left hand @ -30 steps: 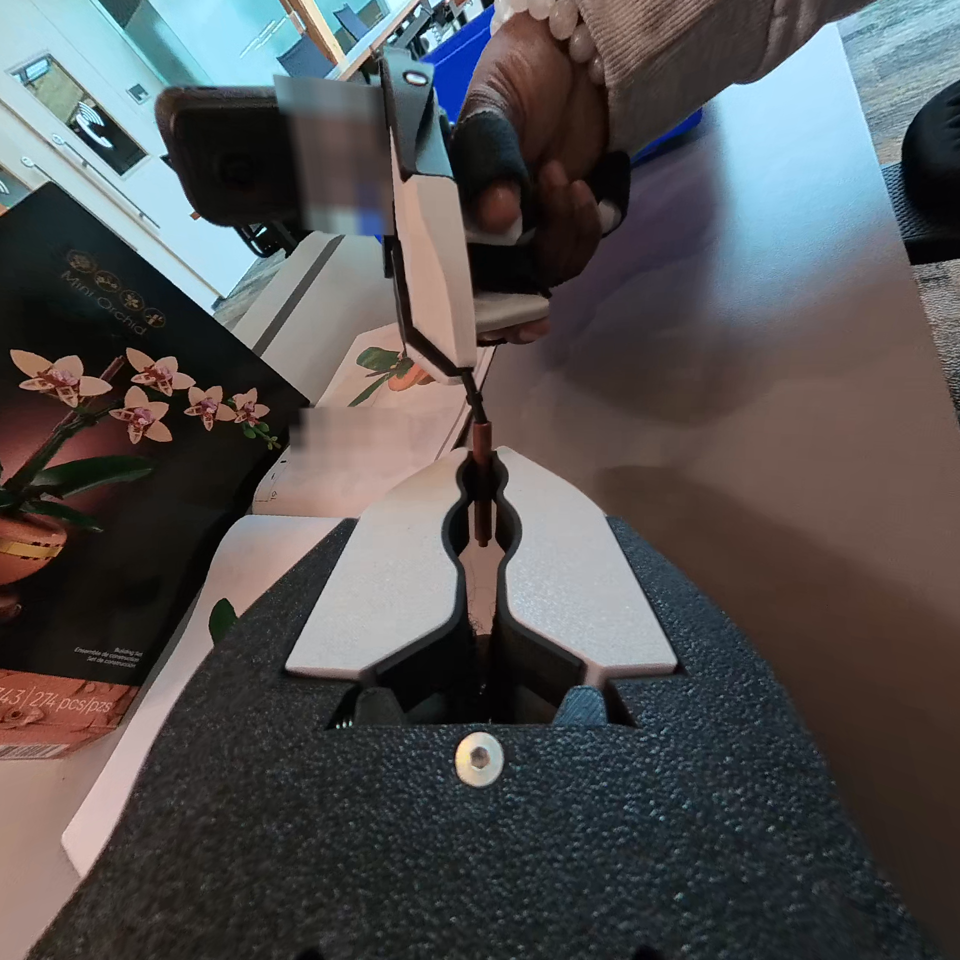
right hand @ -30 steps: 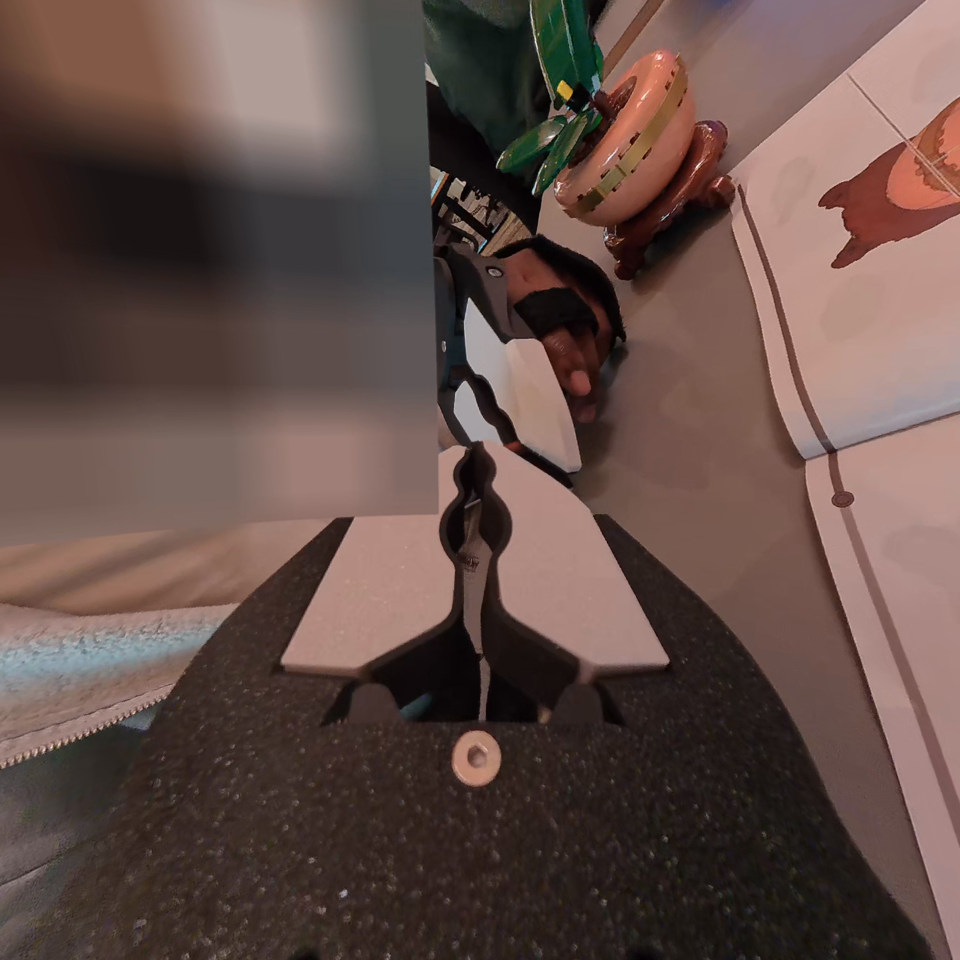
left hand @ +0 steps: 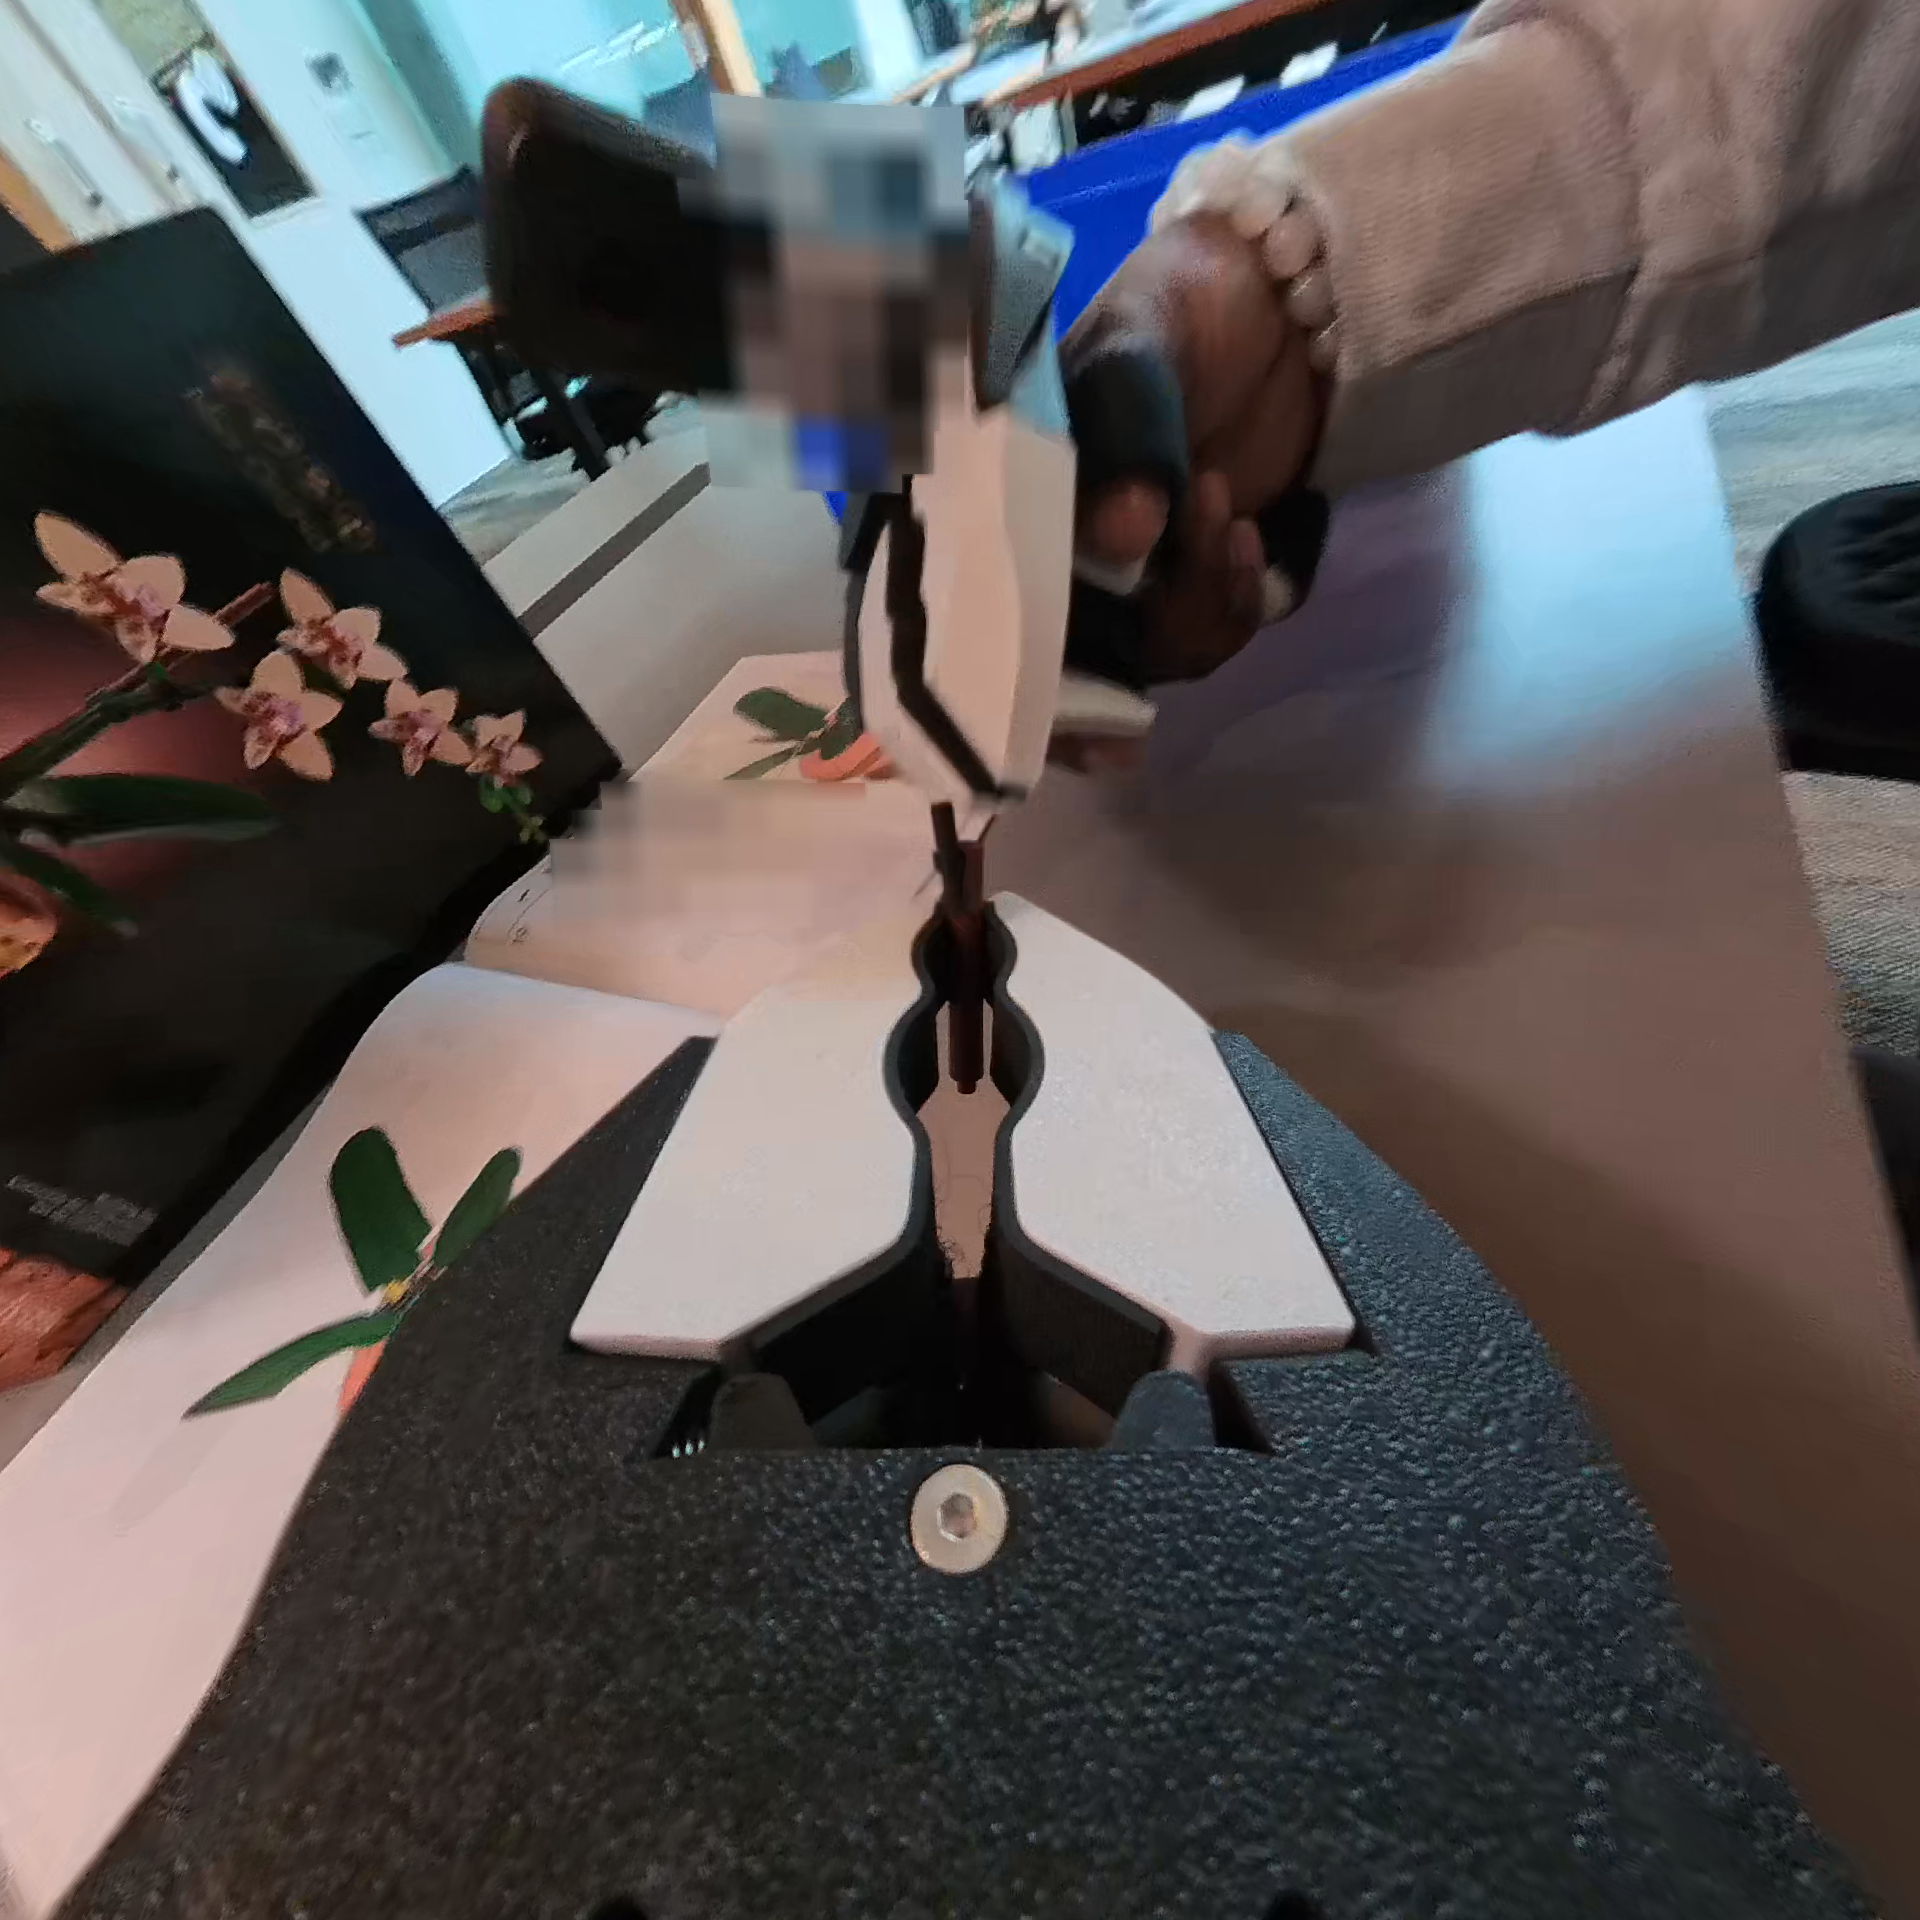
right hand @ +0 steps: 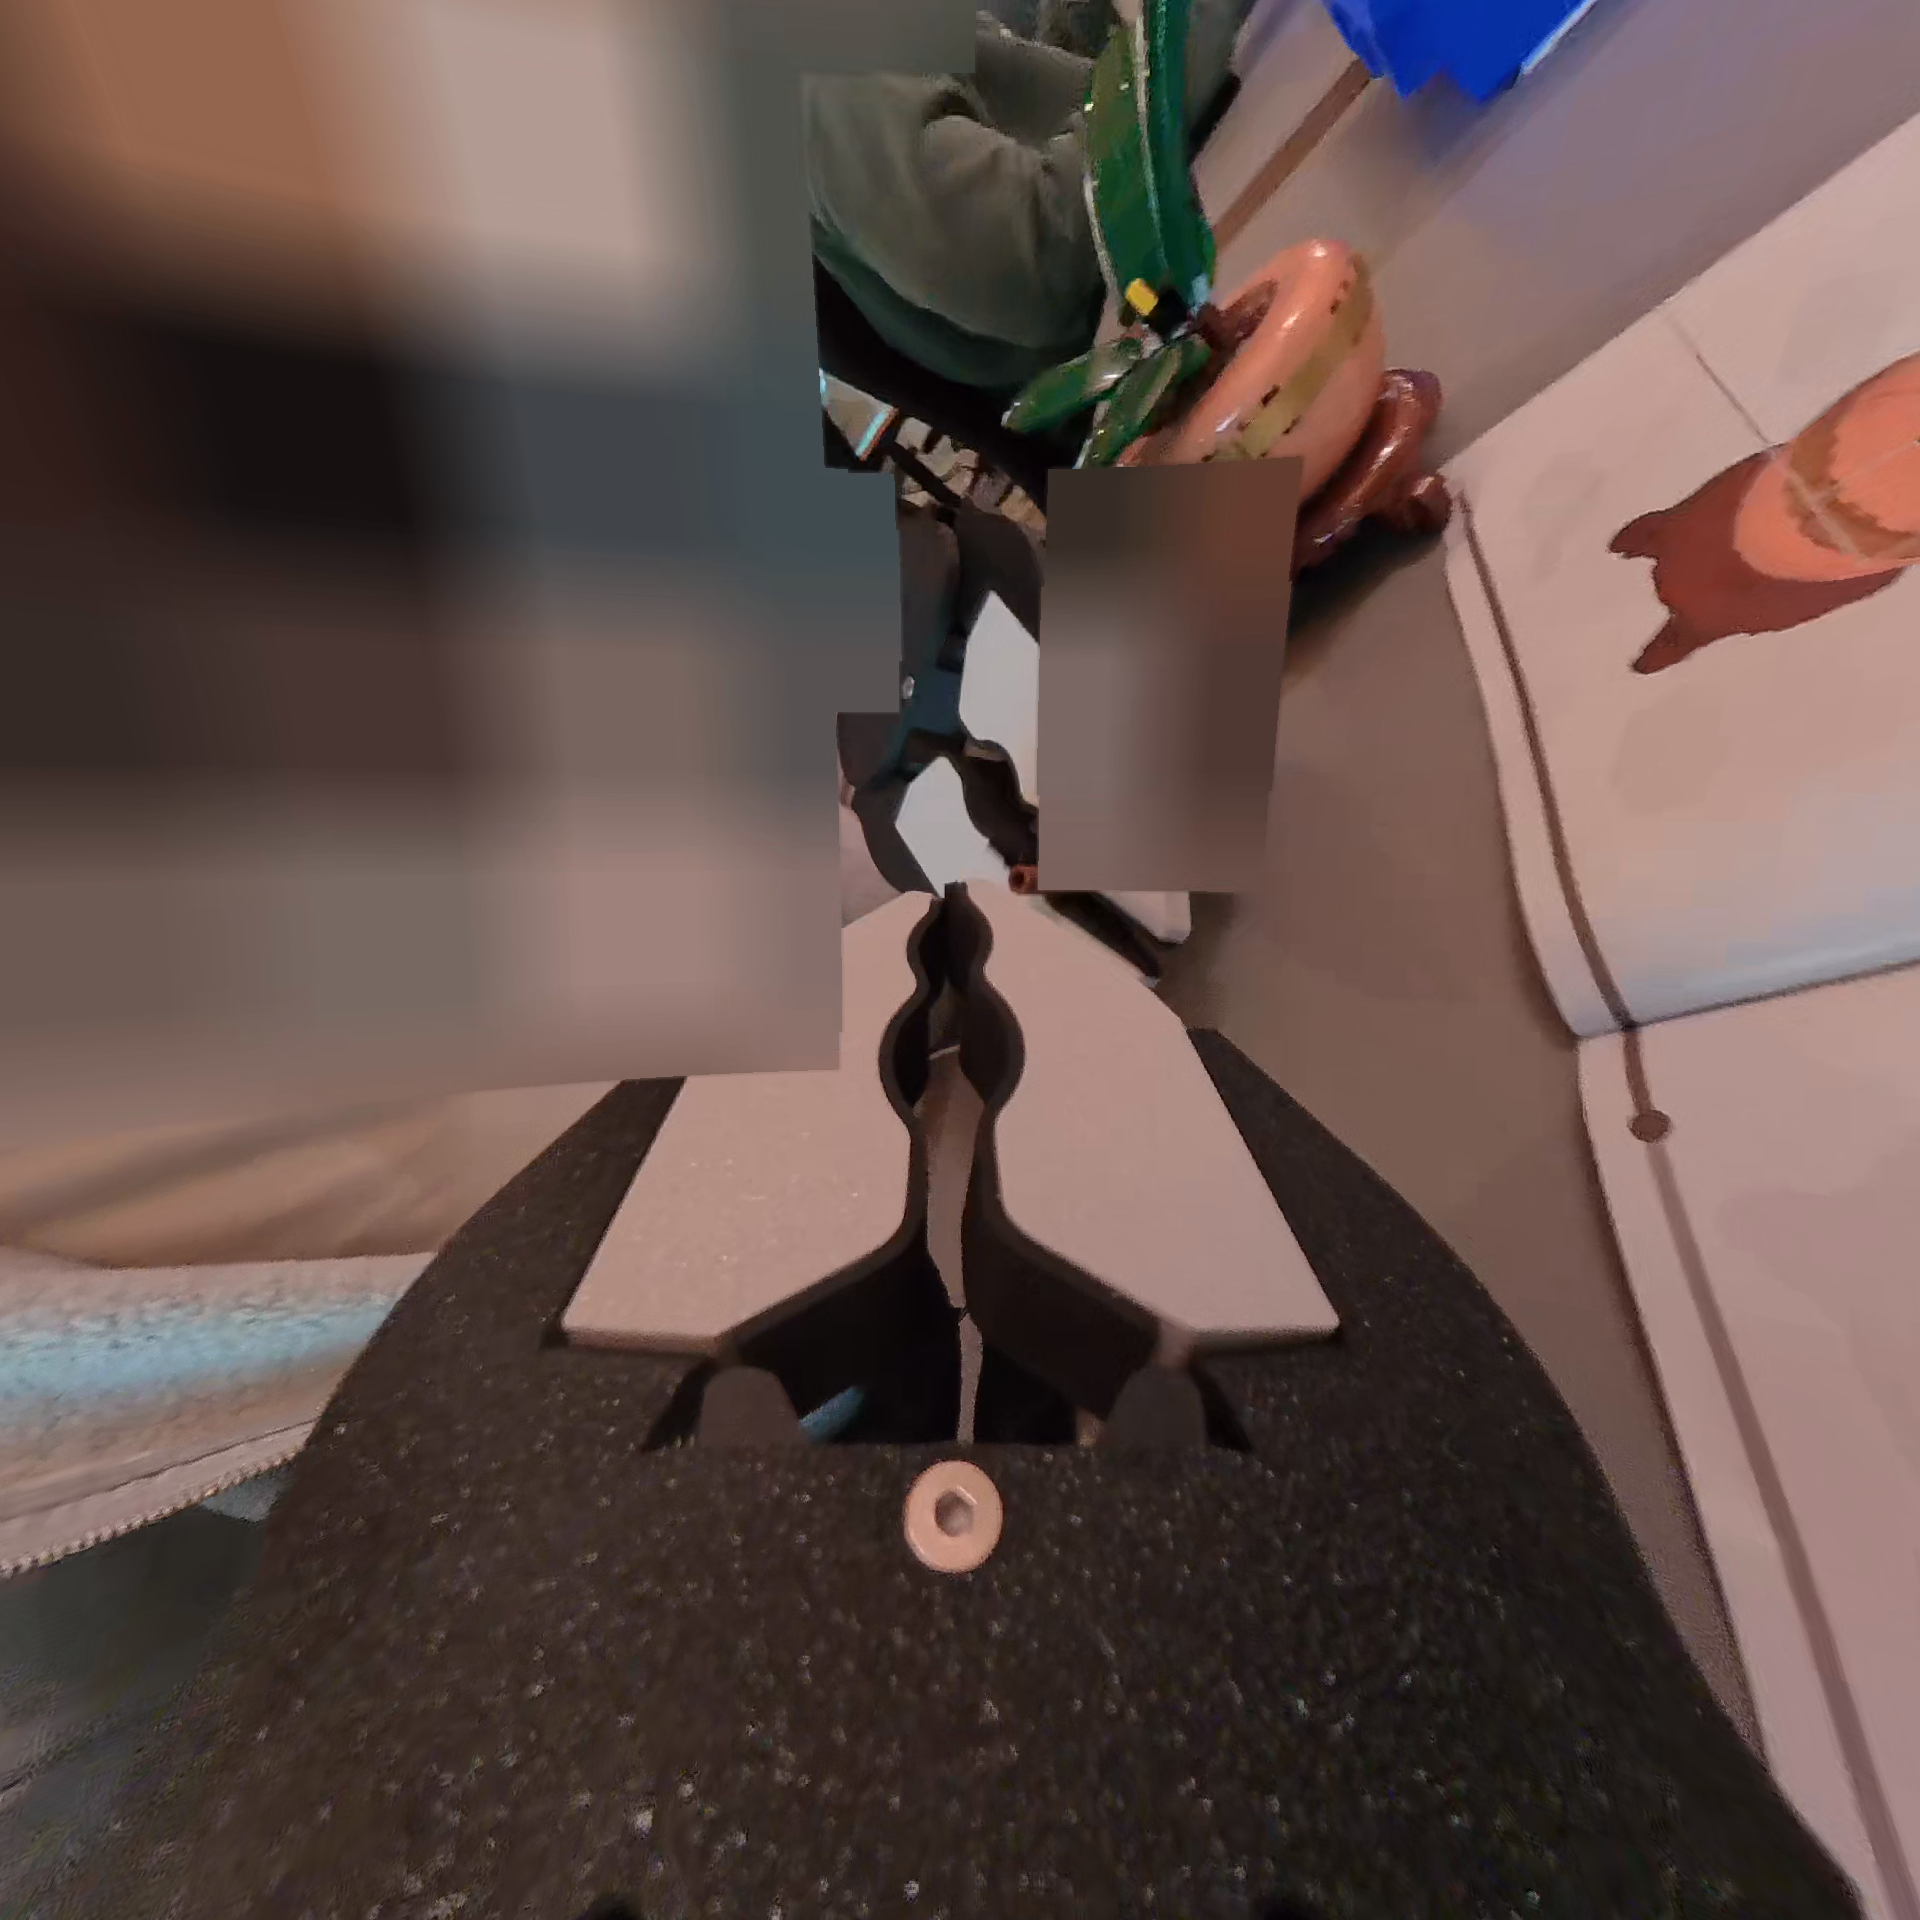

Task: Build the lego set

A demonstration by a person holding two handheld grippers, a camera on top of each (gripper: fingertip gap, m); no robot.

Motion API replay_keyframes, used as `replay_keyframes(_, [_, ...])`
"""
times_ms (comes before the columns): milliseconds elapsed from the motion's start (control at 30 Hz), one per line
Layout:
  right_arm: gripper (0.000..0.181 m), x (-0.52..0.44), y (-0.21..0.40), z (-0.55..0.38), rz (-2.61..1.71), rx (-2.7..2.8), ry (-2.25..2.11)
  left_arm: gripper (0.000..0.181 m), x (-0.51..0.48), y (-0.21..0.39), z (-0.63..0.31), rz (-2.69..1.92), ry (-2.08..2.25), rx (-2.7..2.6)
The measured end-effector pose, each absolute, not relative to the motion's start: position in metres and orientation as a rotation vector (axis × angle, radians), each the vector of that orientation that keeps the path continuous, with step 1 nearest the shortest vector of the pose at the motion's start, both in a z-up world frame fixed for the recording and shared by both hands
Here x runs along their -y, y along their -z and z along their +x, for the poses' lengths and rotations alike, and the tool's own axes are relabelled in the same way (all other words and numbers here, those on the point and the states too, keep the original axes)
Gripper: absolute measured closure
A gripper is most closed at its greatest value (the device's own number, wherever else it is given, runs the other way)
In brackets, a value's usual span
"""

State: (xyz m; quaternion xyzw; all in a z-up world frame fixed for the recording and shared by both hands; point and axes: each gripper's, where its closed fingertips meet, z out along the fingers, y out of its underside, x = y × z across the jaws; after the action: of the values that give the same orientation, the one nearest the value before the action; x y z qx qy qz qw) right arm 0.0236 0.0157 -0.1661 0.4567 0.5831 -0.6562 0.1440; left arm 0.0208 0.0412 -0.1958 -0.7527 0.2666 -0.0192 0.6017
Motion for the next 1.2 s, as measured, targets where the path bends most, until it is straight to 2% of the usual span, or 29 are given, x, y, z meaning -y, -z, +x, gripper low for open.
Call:
replay_keyframes(300, [0.179,-0.038,0.192,0.009,1.525,-1.851,1.945,0.177,-0.046,0.198,0.008,-1.798,0.043,-0.539])
replay_keyframes(500, [0.161,-0.039,0.181,0.003,1.692,-1.917,2.002,0.177,-0.047,0.199,0.006,-1.811,0.043,-0.522])
replay_keyframes(667, [0.162,-0.031,0.170,0.000,1.816,-2.210,1.763,0.177,-0.050,0.205,0.006,-1.840,-0.014,-0.544])
replay_keyframes(867, [0.168,-0.032,0.187,-0.002,1.882,-2.309,1.370,0.178,-0.050,0.207,0.007,-1.844,-0.069,-0.566])
replay_keyframes(1200, [0.178,-0.026,0.197,-0.003,1.866,-2.350,1.341,0.177,-0.051,0.217,0.003,-1.882,-0.195,-0.617])
